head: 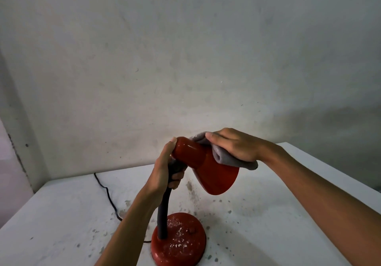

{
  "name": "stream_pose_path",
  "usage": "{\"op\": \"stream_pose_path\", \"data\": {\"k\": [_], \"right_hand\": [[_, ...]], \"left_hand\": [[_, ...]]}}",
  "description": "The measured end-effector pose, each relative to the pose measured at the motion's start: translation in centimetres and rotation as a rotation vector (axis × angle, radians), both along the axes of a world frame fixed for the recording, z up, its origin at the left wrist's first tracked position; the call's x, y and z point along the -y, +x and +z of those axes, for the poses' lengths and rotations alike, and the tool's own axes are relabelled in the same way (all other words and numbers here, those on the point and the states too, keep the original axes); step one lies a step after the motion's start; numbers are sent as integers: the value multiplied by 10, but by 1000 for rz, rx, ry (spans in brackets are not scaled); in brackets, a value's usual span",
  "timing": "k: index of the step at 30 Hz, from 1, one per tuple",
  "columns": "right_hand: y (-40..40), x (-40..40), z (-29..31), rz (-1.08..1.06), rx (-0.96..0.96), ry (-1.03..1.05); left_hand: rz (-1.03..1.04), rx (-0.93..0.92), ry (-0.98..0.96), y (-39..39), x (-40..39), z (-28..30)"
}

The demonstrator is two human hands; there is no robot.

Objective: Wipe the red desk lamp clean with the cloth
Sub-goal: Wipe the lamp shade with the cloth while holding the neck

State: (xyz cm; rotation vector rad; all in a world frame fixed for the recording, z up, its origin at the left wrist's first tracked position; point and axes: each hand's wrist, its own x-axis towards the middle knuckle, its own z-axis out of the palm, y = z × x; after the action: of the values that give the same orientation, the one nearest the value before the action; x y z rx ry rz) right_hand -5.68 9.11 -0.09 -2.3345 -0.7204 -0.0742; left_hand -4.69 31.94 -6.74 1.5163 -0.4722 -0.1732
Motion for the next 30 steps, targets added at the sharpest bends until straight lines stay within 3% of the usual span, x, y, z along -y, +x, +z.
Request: {"op": "stream_pose_path", "data": {"k": [4,9,16,22,26,30], "right_hand": [[11,4,3,-70,-126,-21],[16,-9,0,0,-17,-15],[28,-11,20,-55,-245,-181],[34,-21,21,-18,-233,-145],[32,-11,17,-108,-379,-124],[12,-20,11,-135,-126,-92]], "left_hand": [[-2,-5,-4,-2,3,0],[15,-26,-28,1,0,-1],[11,-26,-37,2,3,-2],[10,-61,-66,1,-3,-1],[3,-50,-58,-1,1,-2],[13,-55,-72,2,0,-1]]}}
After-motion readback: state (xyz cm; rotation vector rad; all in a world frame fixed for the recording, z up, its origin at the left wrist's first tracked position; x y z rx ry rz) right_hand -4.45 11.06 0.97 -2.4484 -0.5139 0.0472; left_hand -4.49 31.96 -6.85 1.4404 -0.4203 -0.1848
